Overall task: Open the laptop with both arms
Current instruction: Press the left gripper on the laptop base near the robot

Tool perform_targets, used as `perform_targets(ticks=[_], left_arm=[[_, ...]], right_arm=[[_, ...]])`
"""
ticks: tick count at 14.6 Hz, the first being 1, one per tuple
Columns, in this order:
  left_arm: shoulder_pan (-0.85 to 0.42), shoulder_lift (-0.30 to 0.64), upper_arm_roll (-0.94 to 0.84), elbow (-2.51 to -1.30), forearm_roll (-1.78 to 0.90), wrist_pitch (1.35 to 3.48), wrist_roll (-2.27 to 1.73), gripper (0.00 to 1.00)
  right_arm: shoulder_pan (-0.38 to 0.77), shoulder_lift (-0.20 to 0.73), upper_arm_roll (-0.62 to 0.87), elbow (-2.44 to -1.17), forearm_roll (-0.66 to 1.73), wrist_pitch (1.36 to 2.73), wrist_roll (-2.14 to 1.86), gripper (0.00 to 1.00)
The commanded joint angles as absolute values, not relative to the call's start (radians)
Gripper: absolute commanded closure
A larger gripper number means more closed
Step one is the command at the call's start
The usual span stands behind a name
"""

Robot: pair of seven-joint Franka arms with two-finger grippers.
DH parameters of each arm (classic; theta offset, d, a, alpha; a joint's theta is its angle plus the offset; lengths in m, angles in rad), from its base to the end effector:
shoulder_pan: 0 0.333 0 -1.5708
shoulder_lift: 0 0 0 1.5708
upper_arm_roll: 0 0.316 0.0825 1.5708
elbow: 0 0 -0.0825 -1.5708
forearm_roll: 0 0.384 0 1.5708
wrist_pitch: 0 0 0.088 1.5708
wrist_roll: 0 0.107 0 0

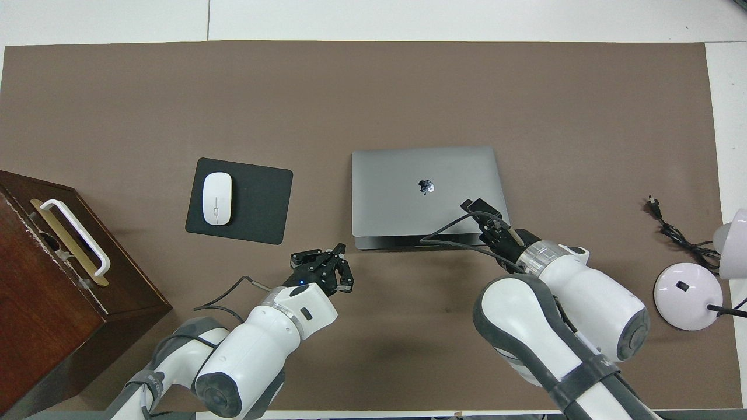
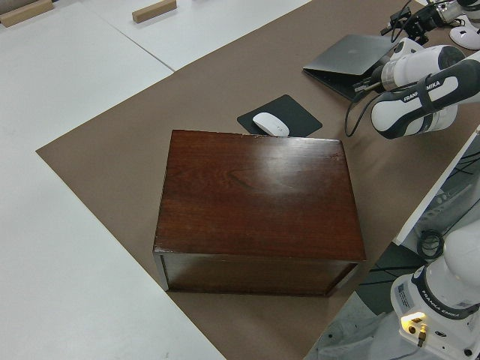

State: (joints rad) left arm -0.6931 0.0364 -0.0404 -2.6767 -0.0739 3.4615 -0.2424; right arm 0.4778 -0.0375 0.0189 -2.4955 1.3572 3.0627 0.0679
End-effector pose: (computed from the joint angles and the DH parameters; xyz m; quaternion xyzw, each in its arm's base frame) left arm 0.3516 -0.3053 0.3121 0.9113 -0.1901 0.3214 0.1736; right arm 0.4430 0.1520 0.3288 -0.8502 0.4111 -0.1578 0.2887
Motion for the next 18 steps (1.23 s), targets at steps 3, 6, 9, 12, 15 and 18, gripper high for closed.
perform_targets(ticks=[3,6,9,12,15,18], left_arm=[[-0.747,0.084,-0.025,-2.662,-0.114,3.502,-0.242,1.0],[-0.75,0.159,-0.025,-2.591,-0.114,3.502,-0.242,1.0],[-0.756,0.196,-0.025,-2.566,-0.114,3.504,-0.244,1.0],[-0.756,0.239,-0.025,-2.521,-0.114,3.504,-0.242,1.0],[-0.756,0.265,-0.023,-2.502,-0.114,3.504,-0.242,1.0],[-0.755,0.279,-0.023,-2.49,-0.11,3.504,-0.241,1.0]], right_arm=[[0.463,-0.028,0.026,-2.482,1.393,3.066,0.011,0.0],[0.463,-0.028,0.026,-2.484,1.394,3.066,0.009,0.0],[0.463,-0.028,0.026,-2.482,1.393,3.066,0.008,0.0],[0.463,-0.028,0.026,-2.482,1.393,3.065,0.008,0.0],[0.463,-0.028,0.026,-2.482,1.393,3.063,0.003,0.0],[0.463,-0.026,0.026,-2.482,1.393,3.06,0.003,0.0]])
